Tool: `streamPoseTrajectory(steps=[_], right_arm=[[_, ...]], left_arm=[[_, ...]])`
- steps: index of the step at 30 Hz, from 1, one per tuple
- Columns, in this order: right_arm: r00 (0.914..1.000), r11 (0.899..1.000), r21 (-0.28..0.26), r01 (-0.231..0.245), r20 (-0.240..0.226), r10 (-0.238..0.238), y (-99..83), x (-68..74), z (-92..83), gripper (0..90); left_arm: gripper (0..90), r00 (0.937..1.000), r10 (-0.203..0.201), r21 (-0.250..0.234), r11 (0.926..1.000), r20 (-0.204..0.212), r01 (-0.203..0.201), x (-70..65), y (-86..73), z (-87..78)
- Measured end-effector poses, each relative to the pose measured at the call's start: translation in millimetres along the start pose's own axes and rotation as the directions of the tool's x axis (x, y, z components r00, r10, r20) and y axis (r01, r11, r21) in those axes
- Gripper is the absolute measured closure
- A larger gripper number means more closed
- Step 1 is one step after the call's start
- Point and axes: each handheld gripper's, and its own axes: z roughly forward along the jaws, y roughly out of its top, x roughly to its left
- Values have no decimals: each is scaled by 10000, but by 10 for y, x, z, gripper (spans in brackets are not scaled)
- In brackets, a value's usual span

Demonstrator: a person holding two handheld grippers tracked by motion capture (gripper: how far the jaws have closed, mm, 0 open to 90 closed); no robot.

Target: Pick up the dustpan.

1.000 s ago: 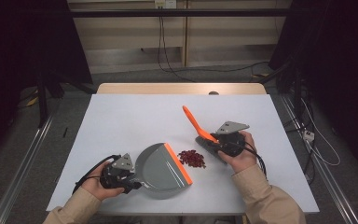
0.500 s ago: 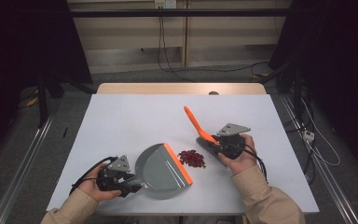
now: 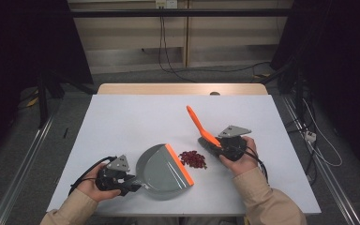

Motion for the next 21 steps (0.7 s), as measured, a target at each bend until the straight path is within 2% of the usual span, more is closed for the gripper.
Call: streamPoseTrajectory(steps=[3, 9, 21], right_arm=[[9990, 9993, -134, -338, -298, 334, -9, -22, 26, 707], [9970, 9969, -338, -714, -335, 703, -22, -11, 45, 710], [9995, 9990, -339, -296, 113, 300, -5, 163, 61, 710]], left_arm=[[628, 9998, 209, 102, 9997, -31, -208, 6, 12, 1], [628, 9995, 328, 163, 9993, -5, -328, 16, 22, 5], [628, 9994, 335, 169, 9993, 106, -336, 36, 30, 6]])
